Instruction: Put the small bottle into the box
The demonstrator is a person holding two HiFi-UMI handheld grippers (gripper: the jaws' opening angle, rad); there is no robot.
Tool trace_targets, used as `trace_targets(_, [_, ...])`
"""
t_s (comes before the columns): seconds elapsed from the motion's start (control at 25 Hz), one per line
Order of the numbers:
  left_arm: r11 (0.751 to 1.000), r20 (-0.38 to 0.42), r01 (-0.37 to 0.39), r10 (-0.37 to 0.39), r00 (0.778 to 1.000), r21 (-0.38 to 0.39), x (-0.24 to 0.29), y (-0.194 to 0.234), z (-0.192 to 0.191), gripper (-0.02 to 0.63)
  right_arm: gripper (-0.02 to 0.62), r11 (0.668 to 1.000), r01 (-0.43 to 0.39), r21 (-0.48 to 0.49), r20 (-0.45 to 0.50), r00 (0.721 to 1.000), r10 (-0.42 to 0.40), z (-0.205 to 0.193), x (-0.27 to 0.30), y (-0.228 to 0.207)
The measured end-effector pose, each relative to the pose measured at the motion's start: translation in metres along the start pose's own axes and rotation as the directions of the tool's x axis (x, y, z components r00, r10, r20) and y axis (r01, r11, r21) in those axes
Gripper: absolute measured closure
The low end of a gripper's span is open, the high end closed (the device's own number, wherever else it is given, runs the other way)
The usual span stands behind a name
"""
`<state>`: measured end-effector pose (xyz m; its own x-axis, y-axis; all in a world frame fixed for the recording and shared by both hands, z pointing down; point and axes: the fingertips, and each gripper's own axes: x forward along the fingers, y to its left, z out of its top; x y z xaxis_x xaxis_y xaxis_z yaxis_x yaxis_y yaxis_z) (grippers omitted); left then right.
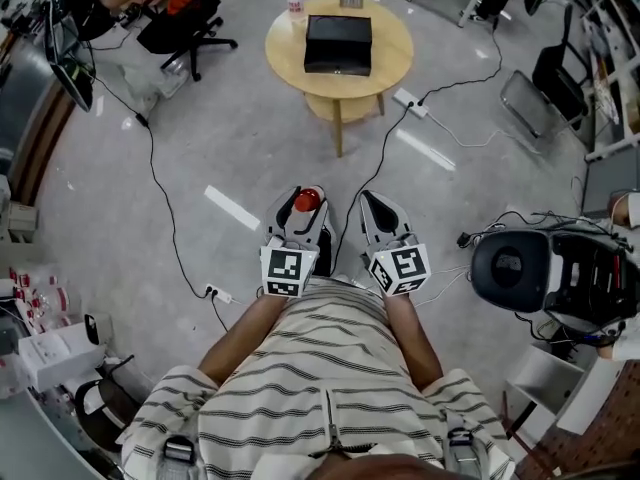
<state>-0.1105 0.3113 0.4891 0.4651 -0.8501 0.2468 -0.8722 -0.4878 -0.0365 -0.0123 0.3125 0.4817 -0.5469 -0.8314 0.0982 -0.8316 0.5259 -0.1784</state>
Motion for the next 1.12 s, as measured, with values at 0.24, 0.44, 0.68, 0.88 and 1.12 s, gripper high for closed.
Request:
trace_targets(0.24, [1.0,0.011,0.003,-0.003,1.0,-0.005,0.07,0.025,0.029,0.377,0.578,1.0,-0.007,-0.013,-0.015,1.0,0.007,0.024,0.061,-0.048])
trace_targets(0.44, [1.0,0.001,-0.002,0.002,1.0,-0.013,0.141,0.059,0.049,0.377,0.578,1.0,-0.019,-0.016,-0.041,0.999,0.019,0.043,0.119,-0.092])
trace_targets(0.68, [1.0,0.002,0.019,-0.019,1.0,-0.017,0.202,0.091,0.071,0.377,0.578,1.0,0.016,-0.014,-0.04,0.999,-0.017,0.065,0.179,-0.134])
trace_targets(0.88, [0.999,0.004,0.032,-0.032,0.999,-0.015,0.251,0.118,0.081,0.377,0.578,0.999,0.033,-0.022,-0.042,0.999,-0.034,0.075,0.224,-0.164])
trace_targets(1.12, [0.998,0.014,0.058,-0.058,0.998,0.002,0.278,0.142,0.097,0.377,0.578,0.998,0.054,-0.032,-0.024,0.998,-0.055,0.093,0.258,-0.174])
